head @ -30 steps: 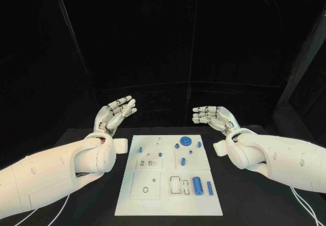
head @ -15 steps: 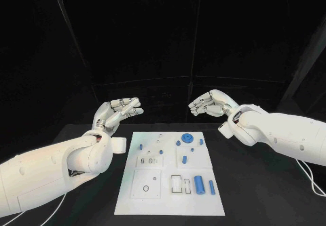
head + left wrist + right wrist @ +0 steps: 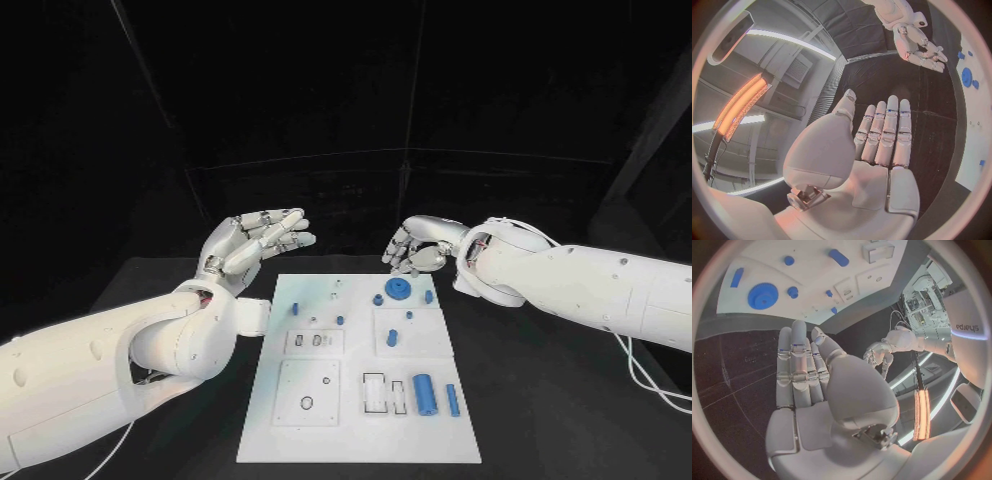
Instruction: Assemble the parts on the task board
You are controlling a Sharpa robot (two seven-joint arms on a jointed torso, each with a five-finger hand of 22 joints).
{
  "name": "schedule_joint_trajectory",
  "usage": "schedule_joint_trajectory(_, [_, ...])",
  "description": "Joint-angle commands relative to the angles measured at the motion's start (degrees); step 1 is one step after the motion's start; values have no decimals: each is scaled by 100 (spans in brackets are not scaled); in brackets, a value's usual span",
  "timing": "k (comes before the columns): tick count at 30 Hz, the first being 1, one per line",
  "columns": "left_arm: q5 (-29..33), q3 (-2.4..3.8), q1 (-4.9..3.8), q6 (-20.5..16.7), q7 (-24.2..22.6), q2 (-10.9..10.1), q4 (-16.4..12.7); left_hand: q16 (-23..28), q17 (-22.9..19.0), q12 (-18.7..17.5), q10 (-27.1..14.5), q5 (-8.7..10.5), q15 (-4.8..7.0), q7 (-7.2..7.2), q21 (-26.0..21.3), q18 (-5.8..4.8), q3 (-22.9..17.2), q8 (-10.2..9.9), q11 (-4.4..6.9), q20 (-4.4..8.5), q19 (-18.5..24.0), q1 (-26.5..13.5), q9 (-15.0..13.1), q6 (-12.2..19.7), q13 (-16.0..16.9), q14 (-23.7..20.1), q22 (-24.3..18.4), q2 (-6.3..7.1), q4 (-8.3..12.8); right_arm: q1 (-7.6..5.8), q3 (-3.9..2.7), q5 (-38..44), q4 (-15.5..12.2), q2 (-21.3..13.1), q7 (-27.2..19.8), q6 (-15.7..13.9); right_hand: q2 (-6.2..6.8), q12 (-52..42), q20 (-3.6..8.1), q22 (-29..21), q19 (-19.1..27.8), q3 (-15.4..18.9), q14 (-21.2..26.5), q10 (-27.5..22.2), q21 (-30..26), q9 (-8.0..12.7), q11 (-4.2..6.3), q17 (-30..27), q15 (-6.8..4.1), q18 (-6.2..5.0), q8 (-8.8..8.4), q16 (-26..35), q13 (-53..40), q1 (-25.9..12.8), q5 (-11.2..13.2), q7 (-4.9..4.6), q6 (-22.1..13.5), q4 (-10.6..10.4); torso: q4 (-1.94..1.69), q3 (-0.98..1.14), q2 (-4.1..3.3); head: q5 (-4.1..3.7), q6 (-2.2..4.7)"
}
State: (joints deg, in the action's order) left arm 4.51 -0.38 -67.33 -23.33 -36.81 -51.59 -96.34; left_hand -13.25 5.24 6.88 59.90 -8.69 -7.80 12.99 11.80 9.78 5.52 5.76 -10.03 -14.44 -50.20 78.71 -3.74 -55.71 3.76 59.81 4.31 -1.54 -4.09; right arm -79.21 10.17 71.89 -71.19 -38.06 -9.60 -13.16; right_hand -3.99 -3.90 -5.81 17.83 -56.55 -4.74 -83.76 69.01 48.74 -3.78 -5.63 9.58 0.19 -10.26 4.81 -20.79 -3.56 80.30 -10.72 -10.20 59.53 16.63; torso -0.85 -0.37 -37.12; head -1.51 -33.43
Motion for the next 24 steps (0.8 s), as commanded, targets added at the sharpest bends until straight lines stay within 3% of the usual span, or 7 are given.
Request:
schedule_joint_trajectory(1, [-62, 1, -14, 152, 35, -1, -65, 40, 7, -35, 11, 14, -13, 37, -34, 71, 19, -27, -19, -5, -43, -53, 6, -18, -6, 21, -10, -30, 26, -22, -5, 977, -56, 62, 621, 294, 87, 41, 28, 91, -119, -64, -265, -8, 184, 3, 12, 162, -30, -32, -67, -210, 2, -40, -63, 12, 36, -4, -9, -3, -141, -1, 20])
schedule_joint_trajectory(8, [-62, -3, -17, 155, 78, 5, -120, 125, 15, -105, -19, 15, -30, 66, -92, 70, 54, -84, -43, -19, -51, -89, 8, 17, -6, 21, -33, -32, 59, -23, -6, 1162, -67, 139, 865, 262, 140, 37, 32, 261, -251, -239, -278, -217, 538, 2, -15, 751, 7, -34, -117, -1139, 1, -339, 16, 8, -41, -6, -10, -2, -250, 34, 35])
schedule_joint_trajectory(11, [-62, -6, -17, 165, 97, 13, -132, 133, 16, -111, -21, 15, -32, 68, -97, 70, 58, -89, -45, -21, -51, -93, 8, 20, -6, 21, -35, -32, 62, -23, -7, 1216, -43, 192, 933, 326, 183, 38, 20, 390, -343, -373, -252, -234, 795, 1, -25, 1197, 14, -30, -117, -1916, 0, -473, 36, 15, -64, -7, -22, -10, -293, 13, 36])
schedule_joint_trajectory(15, [-62, -8, -17, 174, 117, 28, -129, 150, 18, -124, -27, 15, -35, 73, -110, 70, 65, -99, -50, -24, -52, -102, 8, 26, -6, 22, -38, -34, 67, -23, -7, 1249, -21, 253, 967, 385, 230, 35, 6, 512, -347, -532, -218, -271, 1023, -1, -35, 2169, 38, -39, -113, -2899, -2, -558, 47, 24, -117, -22, -33, -2, -344, 37, 46])
schedule_joint_trajectory(24, [-62, -21, -18, 197, 164, 59, -126, 198, 24, -164, -51, 15, -46, 89, -145, 69, 86, -131, -65, -32, -57, -125, 9, 54, -6, 24, -45, -40, 85, -21, -6, 1274, 48, 375, 942, 536, 307, 31, -44, 647, -292, -704, -153, -482, 1272, -3, -56, 3036, 75, -33, -112, -3755, -6, -604, 50, 15, -212, -28, -54, 1, -427, 32, 30])
